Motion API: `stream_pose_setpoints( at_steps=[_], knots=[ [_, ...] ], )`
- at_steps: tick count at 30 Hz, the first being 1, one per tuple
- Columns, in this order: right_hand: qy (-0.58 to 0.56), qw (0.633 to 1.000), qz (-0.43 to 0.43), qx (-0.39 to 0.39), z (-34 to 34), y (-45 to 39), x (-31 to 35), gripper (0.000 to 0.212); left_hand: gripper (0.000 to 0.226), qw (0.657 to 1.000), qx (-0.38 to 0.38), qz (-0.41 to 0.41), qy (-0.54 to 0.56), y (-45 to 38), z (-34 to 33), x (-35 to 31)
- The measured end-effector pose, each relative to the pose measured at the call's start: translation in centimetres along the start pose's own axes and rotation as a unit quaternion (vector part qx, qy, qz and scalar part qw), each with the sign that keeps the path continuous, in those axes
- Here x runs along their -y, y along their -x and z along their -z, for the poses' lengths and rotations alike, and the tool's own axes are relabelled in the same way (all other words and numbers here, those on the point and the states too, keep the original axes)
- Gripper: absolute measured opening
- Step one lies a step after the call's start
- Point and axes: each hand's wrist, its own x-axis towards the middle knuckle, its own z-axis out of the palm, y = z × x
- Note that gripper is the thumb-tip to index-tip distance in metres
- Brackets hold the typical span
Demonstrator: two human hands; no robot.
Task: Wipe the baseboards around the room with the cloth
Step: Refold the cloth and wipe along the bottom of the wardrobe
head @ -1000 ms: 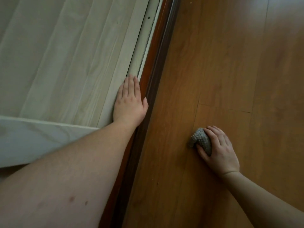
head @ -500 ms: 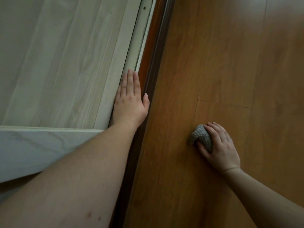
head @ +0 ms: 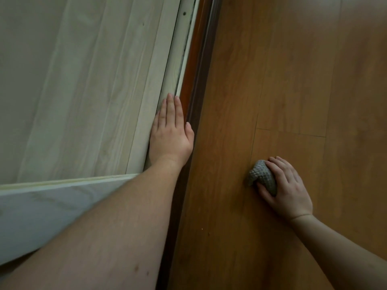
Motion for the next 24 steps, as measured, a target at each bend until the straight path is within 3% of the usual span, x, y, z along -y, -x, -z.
stream_pose_setpoints(
  at_steps=[24],
  knots=[
    [-0.008, 1.000, 0.012, 0.023, -0.3, -0.2, -1.0, 0.067, 0.068, 0.997, 0.054, 0.009, -0.055, -0.1, 0.8, -0.4]
  ],
)
